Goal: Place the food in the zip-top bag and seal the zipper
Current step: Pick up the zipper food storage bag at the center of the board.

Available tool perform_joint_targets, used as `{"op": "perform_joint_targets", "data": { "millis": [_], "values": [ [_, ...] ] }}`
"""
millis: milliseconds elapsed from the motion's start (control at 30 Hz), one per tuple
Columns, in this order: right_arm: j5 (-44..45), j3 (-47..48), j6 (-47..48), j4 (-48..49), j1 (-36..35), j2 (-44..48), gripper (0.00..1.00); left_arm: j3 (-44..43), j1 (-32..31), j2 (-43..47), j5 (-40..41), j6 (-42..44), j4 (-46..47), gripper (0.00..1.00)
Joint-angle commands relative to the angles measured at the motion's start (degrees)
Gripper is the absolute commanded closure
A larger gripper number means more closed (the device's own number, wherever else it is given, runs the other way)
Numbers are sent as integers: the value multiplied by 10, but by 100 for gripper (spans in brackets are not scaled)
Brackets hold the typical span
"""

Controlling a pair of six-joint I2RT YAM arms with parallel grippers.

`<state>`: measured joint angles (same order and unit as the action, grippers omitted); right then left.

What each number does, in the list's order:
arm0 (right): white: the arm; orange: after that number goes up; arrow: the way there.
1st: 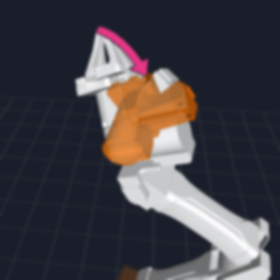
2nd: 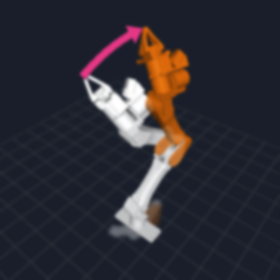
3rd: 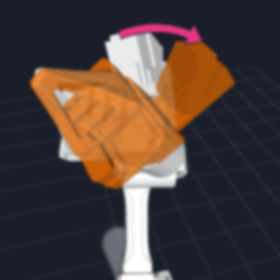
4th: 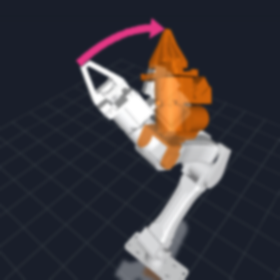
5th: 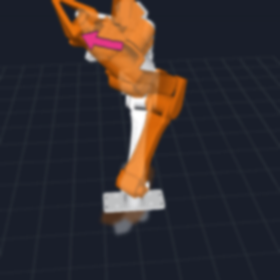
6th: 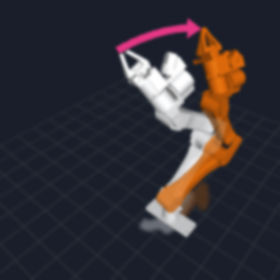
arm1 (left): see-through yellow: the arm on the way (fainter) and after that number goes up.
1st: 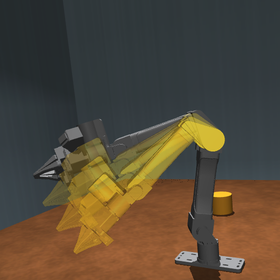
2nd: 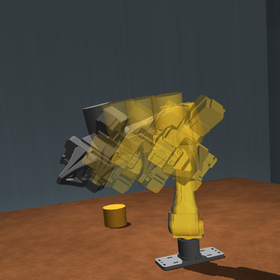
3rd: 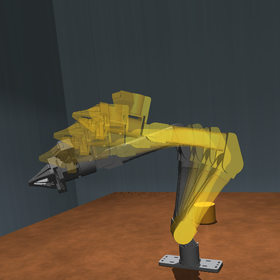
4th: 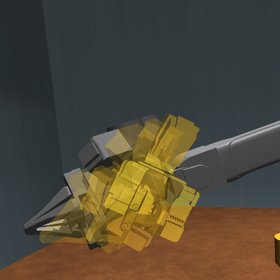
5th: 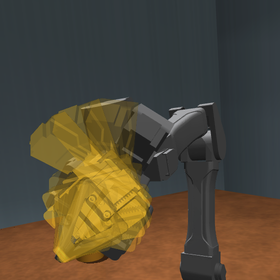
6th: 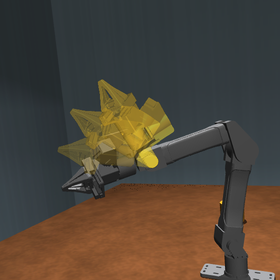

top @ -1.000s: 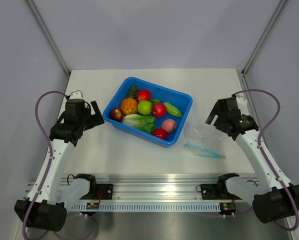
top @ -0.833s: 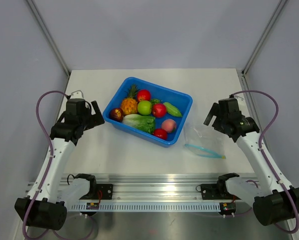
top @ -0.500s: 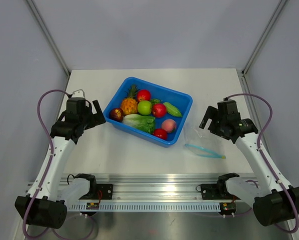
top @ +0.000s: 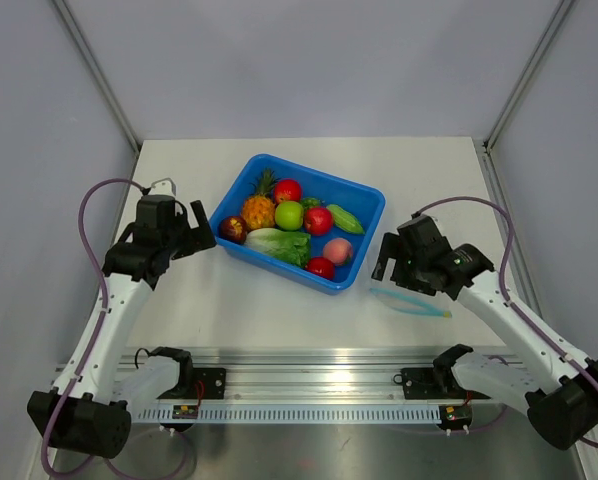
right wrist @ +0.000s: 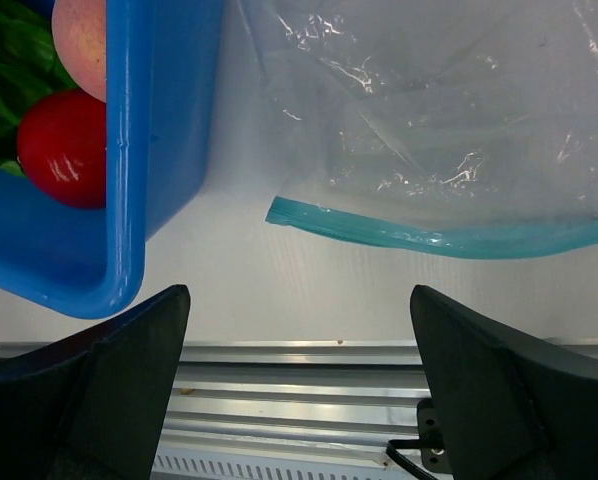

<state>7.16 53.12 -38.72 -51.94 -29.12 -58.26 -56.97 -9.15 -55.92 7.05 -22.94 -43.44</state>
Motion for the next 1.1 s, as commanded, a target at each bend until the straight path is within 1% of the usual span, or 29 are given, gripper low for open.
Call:
{"op": "perform_joint_targets", "data": {
  "millis": [0, 100, 133, 167, 367, 500, 633, 767, 867, 933, 1067],
  "values": [
    [36, 7, -58, 3, -25, -18, 1, -24, -9, 1, -6, -4, 20, 1],
    [27, -33, -107, 33, -26, 7, 1, -31, -11, 1, -3, 0, 18, 1],
    [29, -56, -135, 48, -26, 16, 1, -32, -12, -1, -3, 0, 17, 1],
    [33, -66, -150, 54, -26, 38, 1, -32, -12, -1, -3, 0, 18, 1],
    [94, -137, -260, 67, -26, 130, 2, -34, -18, -8, -3, -2, 17, 1],
    [102, -191, -341, 90, -26, 155, 3, -42, -27, -9, -3, 0, 18, 1],
    [114, -232, -396, 112, -25, 164, 3, -44, -34, -13, -2, 3, 17, 1],
    [129, -265, -423, 136, -24, 191, 5, -49, -40, -16, 1, 9, 13, 1],
    [138, -292, -442, 156, -18, 206, 10, -50, -43, -16, 2, 9, 14, 1],
    [138, -311, -448, 184, -13, 213, 15, -51, -45, -21, 1, 8, 15, 1],
    [144, -319, -442, 210, -1, 204, 23, -53, -57, -24, 2, 5, 16, 1]
  ]
}}
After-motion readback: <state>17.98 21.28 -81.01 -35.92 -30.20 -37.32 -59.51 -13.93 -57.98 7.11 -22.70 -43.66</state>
